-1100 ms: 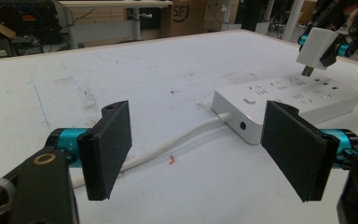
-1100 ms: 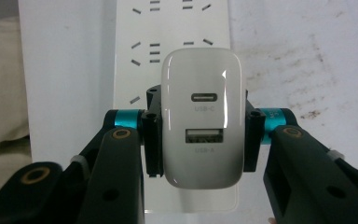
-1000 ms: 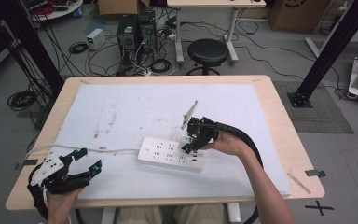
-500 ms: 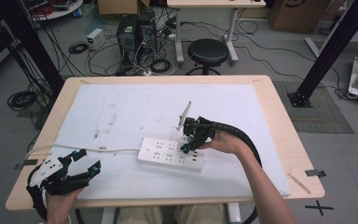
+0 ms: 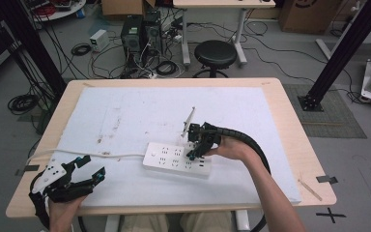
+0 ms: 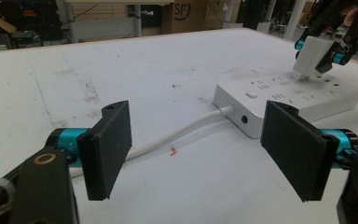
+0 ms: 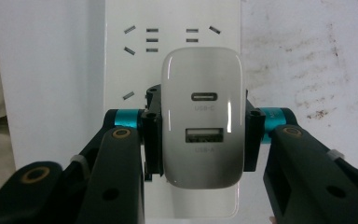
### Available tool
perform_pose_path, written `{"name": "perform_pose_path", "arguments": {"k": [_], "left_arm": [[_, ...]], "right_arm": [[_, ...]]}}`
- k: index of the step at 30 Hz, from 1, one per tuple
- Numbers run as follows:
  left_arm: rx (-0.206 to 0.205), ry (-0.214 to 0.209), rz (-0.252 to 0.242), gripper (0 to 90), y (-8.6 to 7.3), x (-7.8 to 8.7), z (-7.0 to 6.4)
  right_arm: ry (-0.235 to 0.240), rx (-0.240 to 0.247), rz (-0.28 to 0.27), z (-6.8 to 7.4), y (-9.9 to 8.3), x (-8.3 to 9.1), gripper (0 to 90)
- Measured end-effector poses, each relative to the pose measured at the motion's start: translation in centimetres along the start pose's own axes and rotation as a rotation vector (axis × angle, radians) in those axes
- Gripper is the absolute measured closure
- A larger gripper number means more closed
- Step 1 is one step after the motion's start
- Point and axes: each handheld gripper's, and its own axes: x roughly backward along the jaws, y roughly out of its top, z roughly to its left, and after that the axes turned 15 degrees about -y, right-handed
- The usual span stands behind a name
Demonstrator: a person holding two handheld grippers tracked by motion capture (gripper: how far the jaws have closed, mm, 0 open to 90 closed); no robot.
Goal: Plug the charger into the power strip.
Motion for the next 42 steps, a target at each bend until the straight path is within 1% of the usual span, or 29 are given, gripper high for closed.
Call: {"name": "perform_pose_path", "arguments": {"k": [2, 5, 7, 9, 10, 12, 13, 14, 15, 16, 17, 18, 23, 25, 27, 29, 30, 31, 33, 37, 40, 41, 42], "left_arm": [[-0.002, -0.005, 0.004, 24.7, 0.0, -0.1, -0.1], [-0.004, -0.006, 0.006, 25.0, 0.0, -0.1, -0.1], [0.001, -0.004, 0.006, 25.1, 0.0, -0.1, 0.0], [-0.001, -0.004, 0.001, 25.1, 0.1, -0.1, -0.1], [-0.001, -0.003, 0.001, 25.1, 0.1, -0.1, -0.1], [-0.002, -0.004, 0.005, 25.1, 0.1, -0.1, -0.1], [-0.003, -0.005, 0.007, 25.2, 0.0, -0.1, -0.1], [-0.002, -0.004, 0.005, 25.1, 0.0, 0.0, -0.1], [-0.001, -0.002, 0.005, 25.2, 0.0, 0.0, -0.1], [-0.001, -0.002, 0.005, 25.1, 0.0, 0.0, -0.1], [0.003, 0.002, 0.001, 25.1, -0.1, 0.2, -0.1], [0.005, 0.002, 0.0, 25.2, -0.1, 0.3, 0.0], [0.008, 0.005, -0.002, 25.2, -0.1, 0.4, 0.1], [0.003, 0.002, 0.001, 25.3, 0.3, 0.2, 0.1], [0.0, 0.0, 0.006, 25.3, 0.3, 0.2, 0.1], [0.002, 0.001, 0.005, 25.3, 0.3, 0.1, 0.1], [0.002, 0.001, 0.005, 25.3, 0.3, 0.1, 0.1], [0.005, 0.0, 0.011, 25.2, 0.1, 0.1, 0.1], [0.007, 0.001, 0.008, 25.3, 0.1, 0.1, 0.1], [0.002, 0.001, 0.006, 25.3, 0.3, 0.1, 0.1], [-0.004, -0.002, 0.009, 25.3, 0.4, 0.1, 0.1], [-0.003, -0.003, 0.01, 25.3, 0.4, 0.1, 0.1], [-0.003, -0.003, 0.01, 25.3, 0.4, 0.1, 0.1]], "right_arm": [[0.001, -0.003, 0.005, 0.0, 0.0, 0.0, 63.1], [-0.005, 0.005, 0.005, 0.1, 0.2, 0.0, 63.2], [-0.018, 0.028, 0.005, 0.2, 0.4, 0.0, 63.3], [-0.016, 0.018, 0.007, 0.2, 0.4, -0.1, 63.4], [-0.004, -0.013, 0.012, 0.1, 0.4, -0.2, 63.4], [0.001, -0.026, -0.002, 0.0, 0.2, -0.2, 63.5], [0.003, -0.027, -0.007, 0.0, 0.1, -0.2, 63.5], [-0.005, -0.02, 0.011, 0.2, 0.0, -0.5, 63.5], [-0.015, -0.01, 0.015, 0.5, 0.0, -0.9, 63.5], [-0.015, -0.01, 0.015, 0.5, 0.0, -0.9, 63.5], [-0.021, -0.007, 0.011, 0.6, 0.0, -0.8, 63.5], [-0.019, -0.01, -0.009, 0.5, -0.2, -0.9, 63.5], [-0.02, -0.008, -0.005, 0.5, -0.2, -0.9, 63.6], [-0.003, -0.01, -0.014, 0.3, -0.3, -1.0, 63.7], [0.002, -0.013, -0.013, 0.2, -0.3, -1.0, 63.7], [0.006, -0.006, -0.023, 0.2, -0.4, -1.0, 63.8], [-0.001, -0.001, -0.026, 0.3, -0.4, -1.1, 63.7], [-0.017, 0.012, -0.017, 0.6, -0.2, -1.0, 63.8], [-0.05, 0.031, -0.016, 1.1, -0.2, -0.9, 63.8], [-0.064, 0.033, -0.021, 1.3, -0.2, -0.9, 63.7], [-0.057, 0.022, -0.027, 1.2, -0.3, -0.9, 63.8], [-0.044, 0.029, -0.024, 1.0, -0.3, -1.0, 63.8], [-0.031, 0.019, -0.025, 0.8, -0.3, -1.0, 63.8]]}}
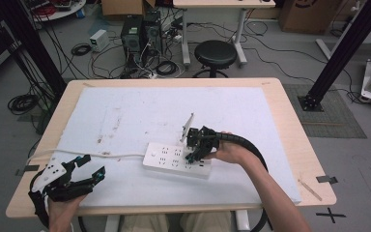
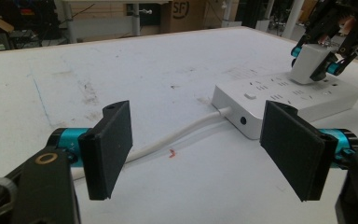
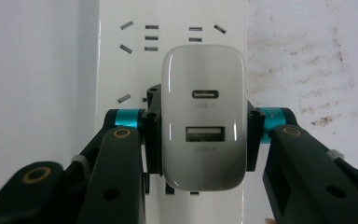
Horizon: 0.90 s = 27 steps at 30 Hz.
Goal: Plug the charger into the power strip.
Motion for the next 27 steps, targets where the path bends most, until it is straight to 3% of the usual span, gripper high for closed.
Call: {"name": "perform_pose_path", "arguments": {"k": [8, 10, 27], "left_arm": [[0.006, 0.006, -0.003, 25.2, -0.21, 0.27, -0.08], [0.008, 0.009, -0.003, 25.2, -0.23, 0.39, -0.08], [-0.001, 0.011, -0.004, 25.2, 0.03, 0.47, -0.01]], "right_arm": [[0.058, -0.025, -0.001, -0.78, -0.05, -0.43, 63.8], [0.019, -0.004, 0.012, -0.08, 0.21, -0.57, 63.8], [0.007, -0.011, -0.026, 0.04, -0.24, -0.54, 63.5]]}}
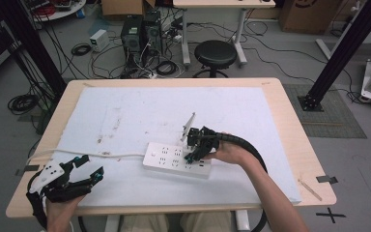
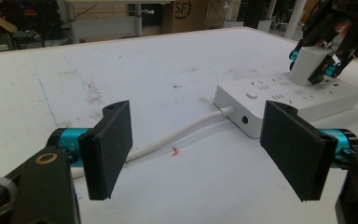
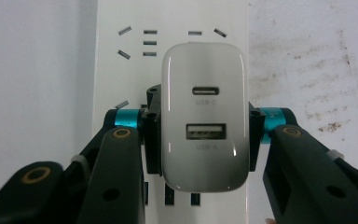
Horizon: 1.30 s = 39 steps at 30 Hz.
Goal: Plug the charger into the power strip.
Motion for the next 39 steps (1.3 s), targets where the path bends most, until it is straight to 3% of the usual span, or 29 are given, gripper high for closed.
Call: {"name": "perform_pose_path", "arguments": {"k": [14, 21, 27, 32, 34, 38, 39], "left_arm": [[0.004, 0.01, -0.006, 25.2, -0.1, 0.3, 0.5], [0.001, 0.011, 0.001, 25.2, 0.1, 0.1, 0.6], [-0.002, 0.011, 0.001, 25.2, 0.0, 0.1, 0.6], [-0.001, 0.012, 0.003, 25.3, 0.0, 0.0, 0.6], [-0.005, 0.016, -0.002, 25.2, 0.1, -0.2, 0.7], [-0.012, 0.025, -0.003, 24.9, 0.2, -0.3, 0.9], [-0.012, 0.025, -0.003, 24.9, 0.2, -0.3, 0.9]], "right_arm": [[0.016, -0.01, -0.012, -0.2, -0.1, 0.0, 62.9], [0.015, -0.054, -0.03, -0.2, -0.6, -0.1, 60.9], [0.005, -0.097, -0.03, -0.5, -1.1, 0.1, 45.3], [-0.001, -0.122, -0.069, -0.3, -1.9, 0.5, 40.9], [-0.006, -0.144, -0.09, -0.2, -2.3, 0.7, 31.2], [-0.027, -0.163, -0.106, 0.0, -2.7, 1.5, 26.9], [-0.039, -0.178, -0.135, 0.0, -2.9, 1.9, 26.9]]}}
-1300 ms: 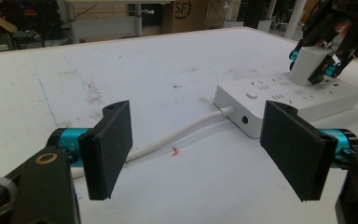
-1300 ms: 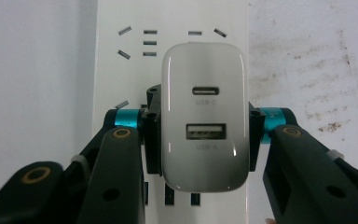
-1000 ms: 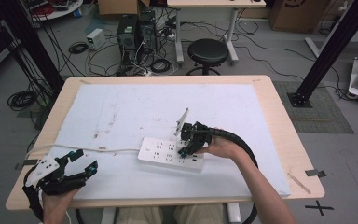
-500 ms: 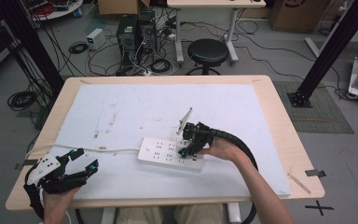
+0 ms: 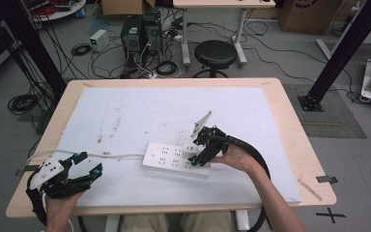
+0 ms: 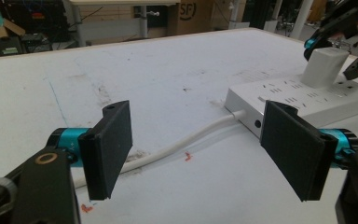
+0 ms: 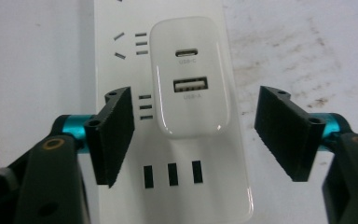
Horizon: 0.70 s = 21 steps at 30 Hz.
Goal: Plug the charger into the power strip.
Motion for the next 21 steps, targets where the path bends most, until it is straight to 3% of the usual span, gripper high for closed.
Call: {"name": "perform_pose_path", "arguments": {"k": [1, 2, 4, 7, 8, 12, 15, 16, 18, 21], "left_arm": [[-0.005, -0.002, -0.001, 24.9, 0.1, -0.2, 0.1], [-0.006, 0.001, 0.003, 24.8, 0.1, -0.2, 0.2], [-0.006, -0.003, -0.001, 24.8, 0.1, -0.3, 0.2], [-0.01, -0.005, 0.002, 24.8, 0.2, -0.4, 0.4], [-0.011, -0.004, 0.001, 24.8, 0.2, -0.5, 0.4], [-0.01, -0.001, -0.003, 24.8, 0.3, -0.5, 0.7], [-0.011, 0.002, -0.003, 24.8, 0.3, -0.4, 0.8], [-0.006, 0.009, -0.007, 24.8, 0.3, -0.4, 1.0], [-0.009, 0.013, -0.005, 24.8, 0.4, -0.3, 1.1], [-0.008, 0.021, -0.01, 24.8, 0.4, -0.4, 1.2]], "right_arm": [[0.0, 0.0, 0.0, 0.0, 0.0, 0.0, 26.9], [-0.038, -0.051, -0.095, -0.2, -0.9, 1.4, 26.9], [-0.079, -0.091, -0.137, -0.3, -1.6, 2.3, 26.5], [-0.095, -0.117, -0.158, -0.3, -2.0, 2.8, 26.5], [-0.157, -0.189, -0.23, -0.4, -3.3, 4.2, 26.7], [-0.226, -0.294, -0.327, -0.4, -5.2, 5.7, 26.6], [-0.259, -0.34, -0.355, -0.2, -6.2, 6.3, 26.6], [-0.301, -0.382, -0.386, 0.1, -7.2, 6.8, 26.6], [-0.34, -0.422, -0.42, 0.5, -8.0, 7.1, 25.7], [-0.362, -0.449, -0.445, 0.7, -8.6, 7.3, 25.0]]}}
